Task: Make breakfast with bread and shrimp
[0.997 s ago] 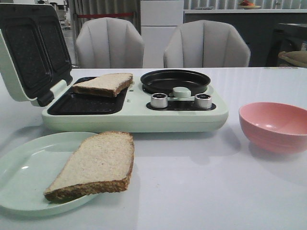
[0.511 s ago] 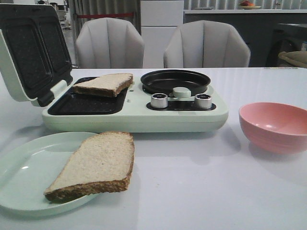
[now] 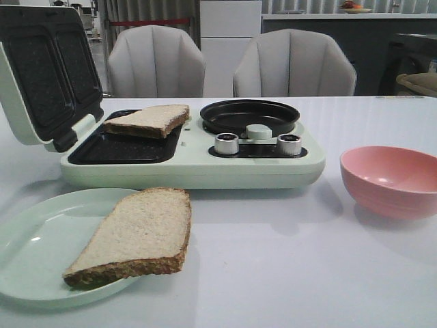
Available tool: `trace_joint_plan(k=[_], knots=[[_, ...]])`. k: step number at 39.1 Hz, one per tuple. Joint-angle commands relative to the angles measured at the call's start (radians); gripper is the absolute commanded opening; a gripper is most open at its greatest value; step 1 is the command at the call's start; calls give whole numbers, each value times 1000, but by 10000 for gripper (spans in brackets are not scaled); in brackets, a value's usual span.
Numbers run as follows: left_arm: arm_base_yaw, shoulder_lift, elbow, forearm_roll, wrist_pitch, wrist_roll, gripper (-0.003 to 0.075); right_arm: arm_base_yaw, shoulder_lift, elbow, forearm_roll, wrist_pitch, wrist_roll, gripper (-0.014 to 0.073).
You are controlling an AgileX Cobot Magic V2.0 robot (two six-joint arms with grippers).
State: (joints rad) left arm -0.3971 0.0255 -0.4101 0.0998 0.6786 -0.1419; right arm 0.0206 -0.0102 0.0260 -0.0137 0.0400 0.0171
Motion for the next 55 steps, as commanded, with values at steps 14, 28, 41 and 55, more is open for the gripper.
trace_joint_plan(k=[14,28,41,55], knots=[[-4,1,-21,10,-108,-3,513,-5,-22,-52,47,-333,-1,142],[-4,1,-21,12,-108,-3,513,-5,254,-451,71,317,-2,142],[-4,1,-21,28,-108,-3,513,-5,350,-476,151,344,-2,151],[-4,1,-21,28,-108,-3,513,140,665,-682,244,455,-3,523]])
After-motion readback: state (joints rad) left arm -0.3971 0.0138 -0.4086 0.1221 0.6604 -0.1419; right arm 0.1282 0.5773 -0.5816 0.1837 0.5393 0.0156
